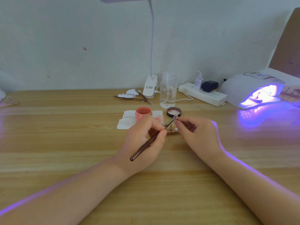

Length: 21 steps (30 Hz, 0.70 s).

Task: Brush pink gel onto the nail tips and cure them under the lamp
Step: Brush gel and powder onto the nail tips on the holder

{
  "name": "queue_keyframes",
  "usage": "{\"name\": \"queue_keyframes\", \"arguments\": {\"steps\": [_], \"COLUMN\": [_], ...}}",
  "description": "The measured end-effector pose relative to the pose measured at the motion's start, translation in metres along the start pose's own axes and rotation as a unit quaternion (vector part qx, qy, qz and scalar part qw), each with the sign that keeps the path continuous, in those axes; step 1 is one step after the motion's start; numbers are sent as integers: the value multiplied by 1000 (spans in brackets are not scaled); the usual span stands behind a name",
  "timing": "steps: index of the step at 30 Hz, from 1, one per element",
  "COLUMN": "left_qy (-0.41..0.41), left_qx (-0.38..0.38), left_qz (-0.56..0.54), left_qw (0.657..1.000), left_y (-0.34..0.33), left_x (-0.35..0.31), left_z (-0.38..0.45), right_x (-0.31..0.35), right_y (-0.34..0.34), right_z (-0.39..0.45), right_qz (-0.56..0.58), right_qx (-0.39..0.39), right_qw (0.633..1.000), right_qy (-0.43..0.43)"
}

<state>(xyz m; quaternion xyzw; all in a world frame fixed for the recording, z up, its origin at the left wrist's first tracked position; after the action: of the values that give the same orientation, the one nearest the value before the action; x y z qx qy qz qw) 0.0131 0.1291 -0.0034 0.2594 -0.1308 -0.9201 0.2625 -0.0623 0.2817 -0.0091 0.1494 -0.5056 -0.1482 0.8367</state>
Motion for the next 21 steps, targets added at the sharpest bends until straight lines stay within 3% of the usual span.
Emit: {"name": "queue_keyframes", "arguments": {"steps": [8,12,17,21], "left_qy": [-1,27,-3,4], "left_qx": [-38,-31,-4,-33], "left_qz": [4,2,9,-14], "left_qw": [999,999,1000,999], "left_y": [1,-1,2,4], "left_x": [-2,1,-1,-3], "left_z": [-1,-1,0,-1], "right_x": [-2,-2,-3,-3], "right_y": [0,0,-1,0], "right_z": [0,0,1,1], "right_qz": [-1,-5,-18,-6], "right_qx": [0,-6,-12,-11], "right_qw": [1000,1000,999,1000], "right_qy": [2,16,25,14]}}
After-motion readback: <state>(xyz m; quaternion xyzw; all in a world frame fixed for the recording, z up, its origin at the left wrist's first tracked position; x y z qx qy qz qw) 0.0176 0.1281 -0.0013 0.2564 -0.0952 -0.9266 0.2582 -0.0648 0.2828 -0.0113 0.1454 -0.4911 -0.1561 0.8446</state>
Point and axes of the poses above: each hand's wrist, its own z-axis towards the middle knuckle, its own y-axis out of the back of the hand, x = y × z, the point moved 1 cm from there along z, towards the middle knuckle, and after that the axes turned 13 degrees about -y, right-handed, at the moved point
